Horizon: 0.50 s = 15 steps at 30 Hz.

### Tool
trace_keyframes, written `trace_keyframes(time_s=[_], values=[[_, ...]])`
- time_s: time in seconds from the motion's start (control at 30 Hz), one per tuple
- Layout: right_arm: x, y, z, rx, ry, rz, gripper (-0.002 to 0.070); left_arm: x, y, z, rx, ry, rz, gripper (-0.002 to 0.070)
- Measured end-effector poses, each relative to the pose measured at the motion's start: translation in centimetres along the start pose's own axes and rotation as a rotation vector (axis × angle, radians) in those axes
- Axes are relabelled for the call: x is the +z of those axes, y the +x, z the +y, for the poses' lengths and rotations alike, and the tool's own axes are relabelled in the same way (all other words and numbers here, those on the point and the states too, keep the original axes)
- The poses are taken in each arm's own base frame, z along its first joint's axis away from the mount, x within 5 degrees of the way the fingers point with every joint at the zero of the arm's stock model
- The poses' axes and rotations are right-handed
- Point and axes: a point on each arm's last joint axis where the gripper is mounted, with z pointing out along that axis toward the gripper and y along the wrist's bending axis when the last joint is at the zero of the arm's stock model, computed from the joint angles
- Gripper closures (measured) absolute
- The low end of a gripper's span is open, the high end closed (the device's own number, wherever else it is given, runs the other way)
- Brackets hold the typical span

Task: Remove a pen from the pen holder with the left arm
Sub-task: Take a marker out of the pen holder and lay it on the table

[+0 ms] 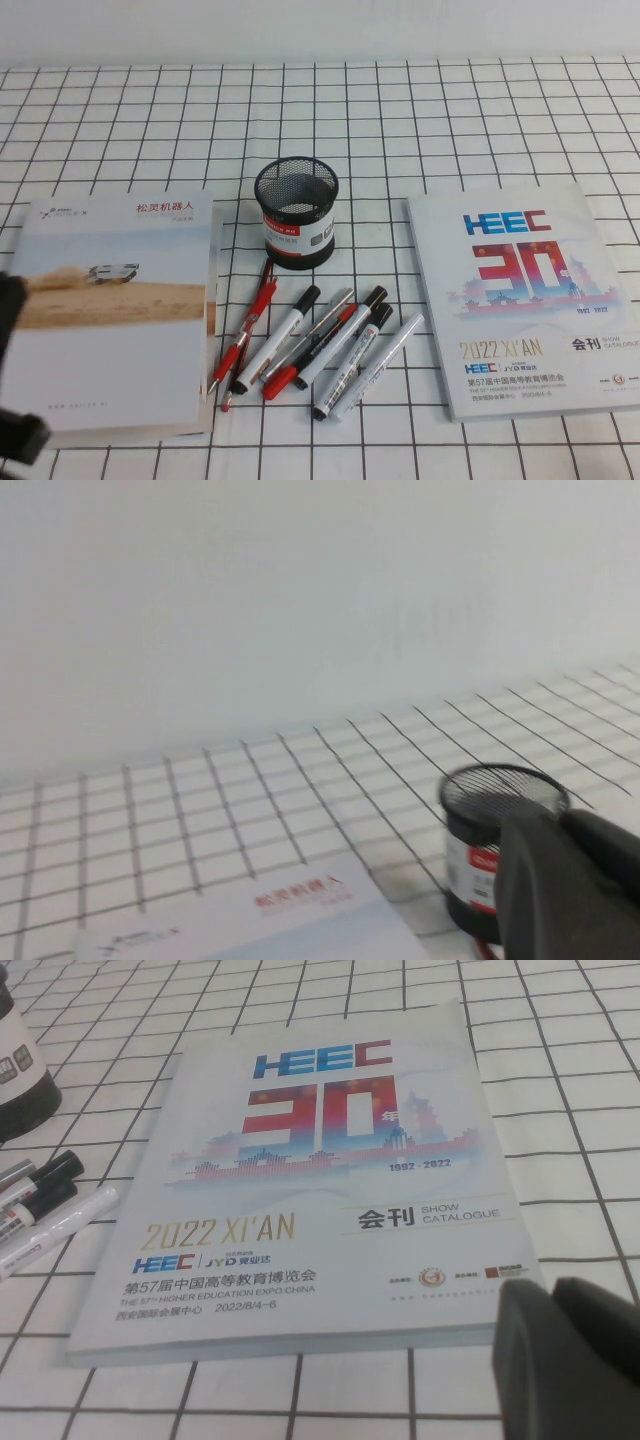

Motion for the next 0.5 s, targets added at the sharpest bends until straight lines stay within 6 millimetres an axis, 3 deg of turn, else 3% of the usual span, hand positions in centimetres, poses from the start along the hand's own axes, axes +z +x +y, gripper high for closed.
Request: trace_keyframes(time_s=[0.27,0.5], values=[[0.0,0.0,0.0,0.0,0.0,0.0,0.069,-3.5,3.8,1.2,-0.016,-0.265,-0.155,0.0678],[0.0,0.0,0.0,0.002,-0.001,0.0,0.069,-4.5,6.7,1.2,-0.033,-0.367,-0.191,0.0678]])
